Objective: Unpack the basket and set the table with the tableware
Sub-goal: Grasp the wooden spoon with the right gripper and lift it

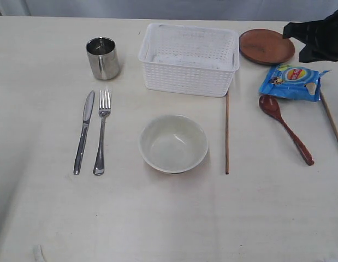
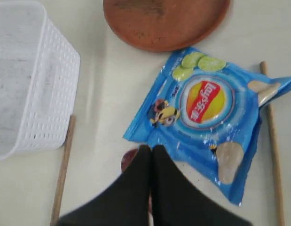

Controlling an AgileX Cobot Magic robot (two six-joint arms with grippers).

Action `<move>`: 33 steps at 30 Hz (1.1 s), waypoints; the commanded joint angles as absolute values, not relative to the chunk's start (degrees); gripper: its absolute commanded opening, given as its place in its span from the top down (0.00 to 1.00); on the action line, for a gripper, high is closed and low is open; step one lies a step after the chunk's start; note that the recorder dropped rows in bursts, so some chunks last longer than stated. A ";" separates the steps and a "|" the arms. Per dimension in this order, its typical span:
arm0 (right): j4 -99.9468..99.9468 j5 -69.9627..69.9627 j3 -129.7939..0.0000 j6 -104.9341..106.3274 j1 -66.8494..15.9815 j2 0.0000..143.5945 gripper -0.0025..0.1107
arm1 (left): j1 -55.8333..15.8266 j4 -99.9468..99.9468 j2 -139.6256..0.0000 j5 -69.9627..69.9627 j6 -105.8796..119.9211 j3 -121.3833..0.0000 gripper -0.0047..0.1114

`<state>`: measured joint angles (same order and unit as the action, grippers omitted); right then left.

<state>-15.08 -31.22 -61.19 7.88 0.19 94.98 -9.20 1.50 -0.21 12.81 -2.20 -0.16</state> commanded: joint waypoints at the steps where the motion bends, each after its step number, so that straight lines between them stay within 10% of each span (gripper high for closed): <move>1: -15.09 -40.68 -61.13 11.96 0.42 95.04 0.98 | -9.26 1.85 0.00 12.20 -2.18 0.00 0.96; 16: -14.72 -39.77 -55.87 25.14 0.42 100.48 0.98 | -9.26 1.85 0.00 12.20 -2.18 0.00 0.96; 21: -13.49 -40.10 -55.87 25.37 0.42 103.70 0.56 | -9.26 1.85 0.00 12.20 -2.18 0.00 0.96; 33: -13.40 -39.14 -55.87 25.37 0.42 108.05 0.56 | -9.26 1.85 0.00 12.20 -2.18 0.00 0.96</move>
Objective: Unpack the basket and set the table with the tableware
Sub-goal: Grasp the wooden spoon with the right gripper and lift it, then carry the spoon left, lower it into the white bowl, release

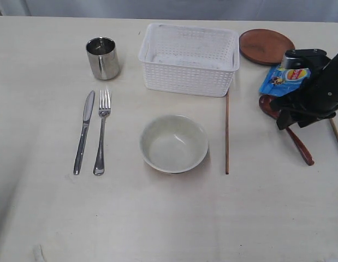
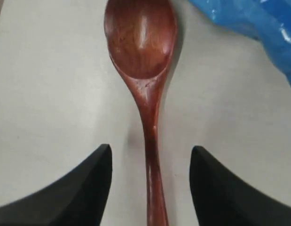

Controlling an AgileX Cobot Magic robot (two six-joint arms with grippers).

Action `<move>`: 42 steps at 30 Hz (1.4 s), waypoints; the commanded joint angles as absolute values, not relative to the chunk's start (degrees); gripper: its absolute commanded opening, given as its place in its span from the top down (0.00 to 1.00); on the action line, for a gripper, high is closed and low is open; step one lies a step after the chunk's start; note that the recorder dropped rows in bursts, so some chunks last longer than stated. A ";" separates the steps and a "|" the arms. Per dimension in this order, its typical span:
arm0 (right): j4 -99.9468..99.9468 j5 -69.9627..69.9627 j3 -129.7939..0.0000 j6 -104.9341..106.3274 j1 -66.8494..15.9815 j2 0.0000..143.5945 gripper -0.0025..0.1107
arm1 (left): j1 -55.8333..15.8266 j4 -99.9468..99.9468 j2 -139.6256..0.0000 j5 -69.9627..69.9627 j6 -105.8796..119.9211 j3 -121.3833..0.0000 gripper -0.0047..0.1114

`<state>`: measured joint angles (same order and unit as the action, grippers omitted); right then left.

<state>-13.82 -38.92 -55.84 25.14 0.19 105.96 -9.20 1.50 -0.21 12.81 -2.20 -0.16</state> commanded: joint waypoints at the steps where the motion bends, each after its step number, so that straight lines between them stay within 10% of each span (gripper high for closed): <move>1: -13.40 -39.14 -55.87 25.37 0.42 108.64 0.58 | -9.26 1.85 0.00 12.20 -2.18 0.00 0.96; 9: -13.40 -39.14 -55.87 25.37 0.42 111.29 0.71 | -9.26 1.85 0.00 12.20 -2.18 0.00 0.96; 13: -13.40 -39.90 -55.98 25.37 0.42 111.42 0.99 | -9.26 1.85 0.00 12.20 -2.18 0.00 0.96; 28: -13.61 -57.27 -65.16 21.27 -22.22 93.00 0.98 | -9.26 1.85 0.00 12.20 -2.18 0.00 0.96; 35: 0.49 -69.96 -76.24 8.19 -42.31 101.82 0.98 | -9.26 1.85 0.00 12.20 -2.18 0.00 0.96; 42: 0.00 -69.96 -79.37 8.20 -42.94 110.42 0.98 | -9.26 1.85 0.00 12.20 -2.18 0.00 0.96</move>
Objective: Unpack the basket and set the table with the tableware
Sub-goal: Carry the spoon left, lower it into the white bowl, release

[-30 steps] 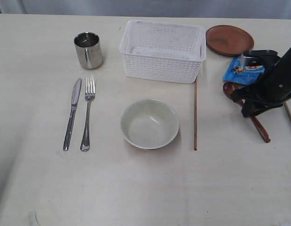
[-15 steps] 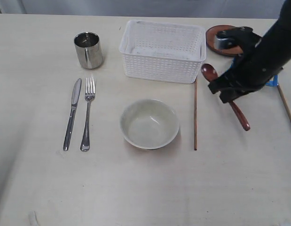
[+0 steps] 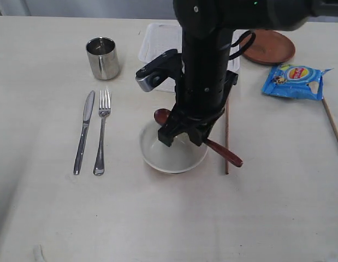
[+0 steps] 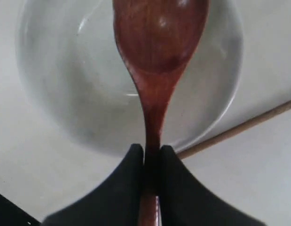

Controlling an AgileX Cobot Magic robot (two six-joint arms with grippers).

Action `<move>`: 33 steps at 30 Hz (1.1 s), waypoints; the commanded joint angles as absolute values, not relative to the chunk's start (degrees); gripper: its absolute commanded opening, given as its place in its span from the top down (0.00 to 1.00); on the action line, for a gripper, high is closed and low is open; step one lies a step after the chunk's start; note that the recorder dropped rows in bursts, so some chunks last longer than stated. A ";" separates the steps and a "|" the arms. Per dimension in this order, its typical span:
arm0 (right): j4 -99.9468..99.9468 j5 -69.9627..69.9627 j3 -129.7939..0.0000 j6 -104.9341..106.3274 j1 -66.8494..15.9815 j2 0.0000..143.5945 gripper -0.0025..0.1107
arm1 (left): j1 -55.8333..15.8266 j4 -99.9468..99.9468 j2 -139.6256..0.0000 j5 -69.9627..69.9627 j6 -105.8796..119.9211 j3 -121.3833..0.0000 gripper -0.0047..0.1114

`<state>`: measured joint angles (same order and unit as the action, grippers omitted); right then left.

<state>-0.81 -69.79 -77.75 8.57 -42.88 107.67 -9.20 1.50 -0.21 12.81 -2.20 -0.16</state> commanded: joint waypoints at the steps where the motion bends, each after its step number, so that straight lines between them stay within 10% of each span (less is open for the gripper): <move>1: 0.00 -69.96 -79.67 8.08 -42.94 111.03 0.98 | -9.26 1.85 0.00 12.20 -2.18 0.00 0.96; 18: -3.99 -69.96 -79.94 6.84 -42.94 109.77 0.98 | -9.26 1.85 0.00 12.20 -2.18 0.00 0.96; 25: -3.60 -69.96 -79.94 5.33 -42.94 109.64 0.65 | -9.26 1.72 0.00 12.20 -2.18 0.00 0.96; 33: 2.02 -69.96 -79.94 4.11 -42.94 107.29 0.65 | -9.26 1.72 0.00 12.20 -2.18 0.00 0.96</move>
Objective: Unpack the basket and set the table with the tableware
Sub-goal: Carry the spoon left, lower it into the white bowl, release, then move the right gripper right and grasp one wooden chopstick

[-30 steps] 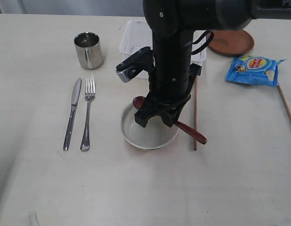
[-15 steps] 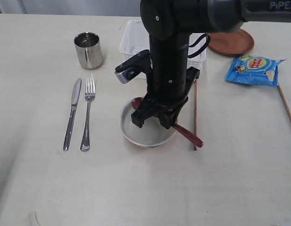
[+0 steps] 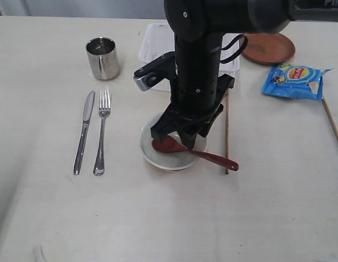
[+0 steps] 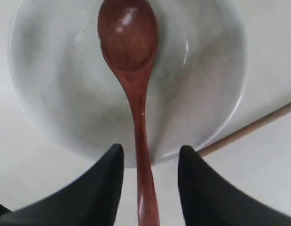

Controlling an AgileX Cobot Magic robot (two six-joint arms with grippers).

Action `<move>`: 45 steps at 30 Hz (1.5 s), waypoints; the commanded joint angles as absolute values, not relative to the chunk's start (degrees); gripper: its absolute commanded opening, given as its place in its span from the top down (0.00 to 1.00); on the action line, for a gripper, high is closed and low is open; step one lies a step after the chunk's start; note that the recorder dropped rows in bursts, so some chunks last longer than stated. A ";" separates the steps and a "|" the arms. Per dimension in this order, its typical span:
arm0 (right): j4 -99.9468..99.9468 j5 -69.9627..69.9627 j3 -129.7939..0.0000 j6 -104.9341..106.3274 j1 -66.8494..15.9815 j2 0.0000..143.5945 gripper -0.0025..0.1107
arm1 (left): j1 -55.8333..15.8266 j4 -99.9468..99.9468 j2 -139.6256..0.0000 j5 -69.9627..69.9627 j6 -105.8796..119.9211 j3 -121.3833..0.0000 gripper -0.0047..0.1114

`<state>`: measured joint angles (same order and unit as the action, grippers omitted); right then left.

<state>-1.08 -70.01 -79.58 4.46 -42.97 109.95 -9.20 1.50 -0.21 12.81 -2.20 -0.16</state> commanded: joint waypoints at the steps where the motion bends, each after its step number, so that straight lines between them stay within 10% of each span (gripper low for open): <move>1: 3.20 -69.96 -79.94 4.11 -42.94 106.52 0.65 | -9.26 1.72 0.00 12.20 -2.18 0.00 0.96; 17: 1.33 -68.44 -79.94 -1.76 -23.73 104.06 0.65 | -9.26 1.72 0.00 12.20 -2.18 0.00 0.96; 45: -1.48 -34.80 -61.22 -18.65 -23.52 110.28 0.65 | -9.26 1.72 0.00 12.20 -2.18 0.00 0.96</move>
